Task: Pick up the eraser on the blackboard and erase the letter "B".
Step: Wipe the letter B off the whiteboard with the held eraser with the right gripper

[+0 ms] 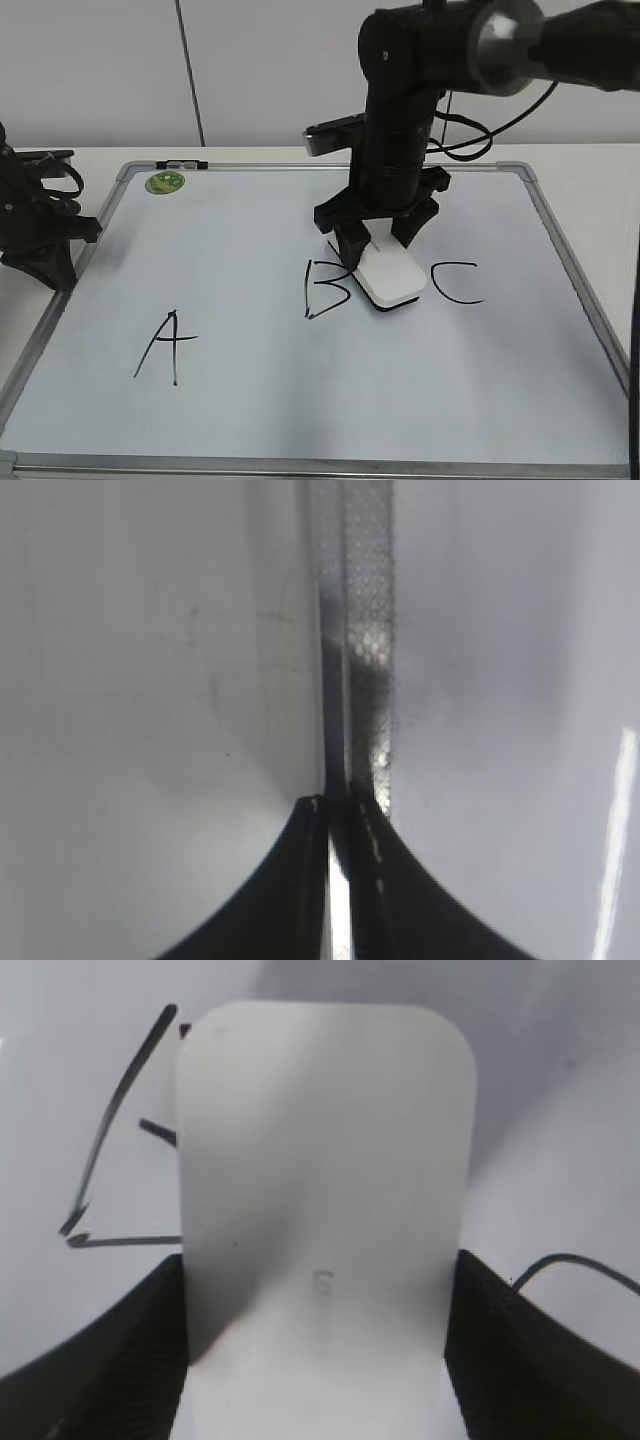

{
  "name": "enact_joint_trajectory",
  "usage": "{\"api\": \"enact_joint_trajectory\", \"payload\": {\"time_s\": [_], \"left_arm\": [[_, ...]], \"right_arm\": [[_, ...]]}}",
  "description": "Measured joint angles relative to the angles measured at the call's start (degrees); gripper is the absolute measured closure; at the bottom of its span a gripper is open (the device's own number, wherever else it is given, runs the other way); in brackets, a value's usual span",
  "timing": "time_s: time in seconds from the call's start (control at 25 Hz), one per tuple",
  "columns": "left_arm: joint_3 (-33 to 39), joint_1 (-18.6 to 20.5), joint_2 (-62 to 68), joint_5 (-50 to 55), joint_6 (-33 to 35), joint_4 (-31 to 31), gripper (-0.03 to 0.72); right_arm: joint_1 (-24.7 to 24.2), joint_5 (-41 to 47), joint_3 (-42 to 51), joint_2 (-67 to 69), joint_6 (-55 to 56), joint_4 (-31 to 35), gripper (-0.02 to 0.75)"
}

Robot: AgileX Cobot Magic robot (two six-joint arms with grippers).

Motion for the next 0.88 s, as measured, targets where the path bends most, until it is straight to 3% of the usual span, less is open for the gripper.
{"api": "enact_joint_trajectory", "payload": {"time_s": [0.68, 0.88], "left_arm": [[0.0, 0.0, 0.0, -0.1, 0.0, 0.0, 0.678], [0.0, 0.0, 0.0, -0.1, 0.0, 0.0, 0.678]], "right_arm": [[0.3, 0.1, -8.7, 8.3, -0.1, -1.2, 0.193], [3.2, 0.1, -9.0, 8.5, -0.1, -3.4, 0.192]]}}
